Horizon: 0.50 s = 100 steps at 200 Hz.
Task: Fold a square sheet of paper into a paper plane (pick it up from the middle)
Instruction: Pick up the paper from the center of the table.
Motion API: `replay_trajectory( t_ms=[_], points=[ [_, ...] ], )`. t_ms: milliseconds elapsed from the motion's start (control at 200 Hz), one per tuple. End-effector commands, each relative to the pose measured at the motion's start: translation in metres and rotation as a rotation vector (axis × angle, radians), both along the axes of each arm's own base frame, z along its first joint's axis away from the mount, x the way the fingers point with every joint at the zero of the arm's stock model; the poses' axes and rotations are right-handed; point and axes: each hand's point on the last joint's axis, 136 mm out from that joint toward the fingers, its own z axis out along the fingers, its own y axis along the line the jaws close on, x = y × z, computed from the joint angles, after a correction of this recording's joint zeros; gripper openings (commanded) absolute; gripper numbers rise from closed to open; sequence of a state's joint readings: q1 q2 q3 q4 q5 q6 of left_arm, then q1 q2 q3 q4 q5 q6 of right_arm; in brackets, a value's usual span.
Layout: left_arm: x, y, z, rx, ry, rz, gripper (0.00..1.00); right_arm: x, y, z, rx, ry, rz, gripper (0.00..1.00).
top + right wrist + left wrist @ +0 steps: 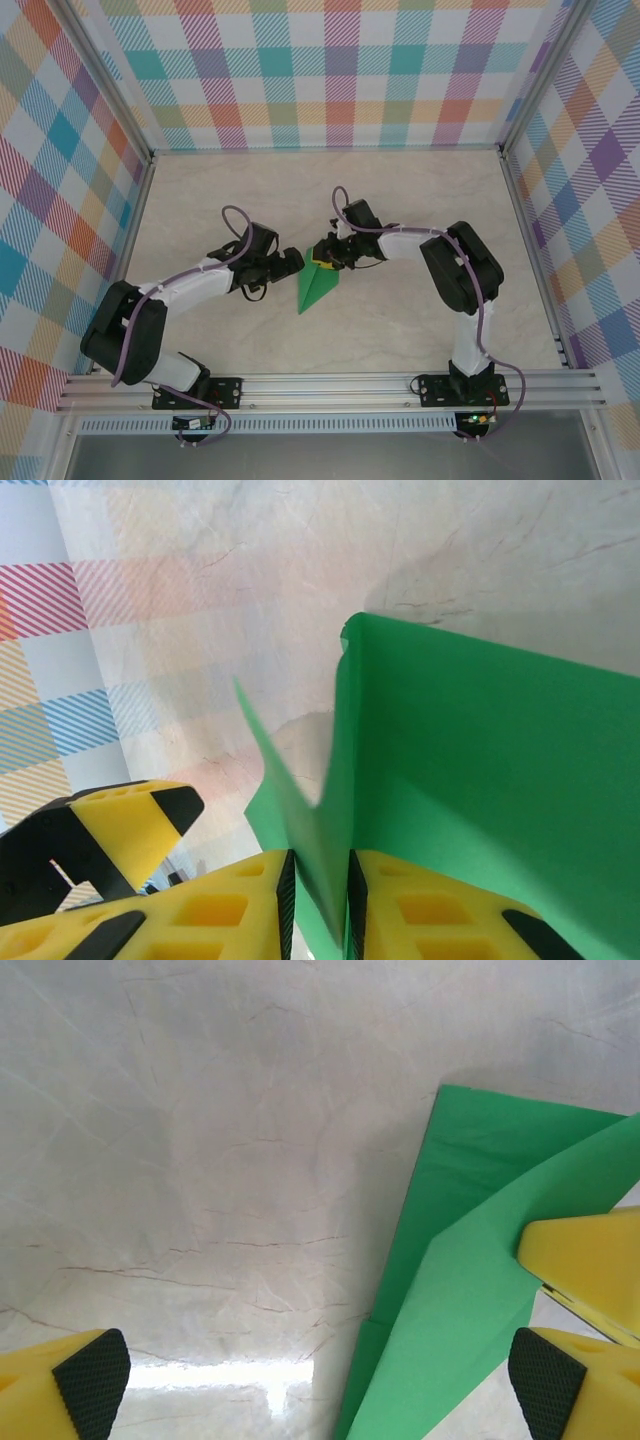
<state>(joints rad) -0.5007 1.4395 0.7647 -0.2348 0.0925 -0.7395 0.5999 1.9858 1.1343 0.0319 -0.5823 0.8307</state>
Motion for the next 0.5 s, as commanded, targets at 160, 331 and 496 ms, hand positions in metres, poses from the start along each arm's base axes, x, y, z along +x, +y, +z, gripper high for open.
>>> replay_trajectory(
  t_ms=[160, 331, 496],
  points=[
    [-0.004, 0.015, 0.004, -0.097, 0.049, 0.052, 1.0, -0.011, 0.007, -0.019, -0.023, 0.001, 0.047, 0.2],
    [-0.007, 0.017, 0.005, -0.155, 0.08, 0.059, 1.0, -0.012, 0.005, 0.0, 0.007, -0.05, 0.041, 0.1],
    [-0.012, 0.014, 0.022, -0.242, 0.066, 0.033, 1.0, -0.012, 0.006, 0.042, 0.062, -0.121, 0.048, 0.09]
  ],
)
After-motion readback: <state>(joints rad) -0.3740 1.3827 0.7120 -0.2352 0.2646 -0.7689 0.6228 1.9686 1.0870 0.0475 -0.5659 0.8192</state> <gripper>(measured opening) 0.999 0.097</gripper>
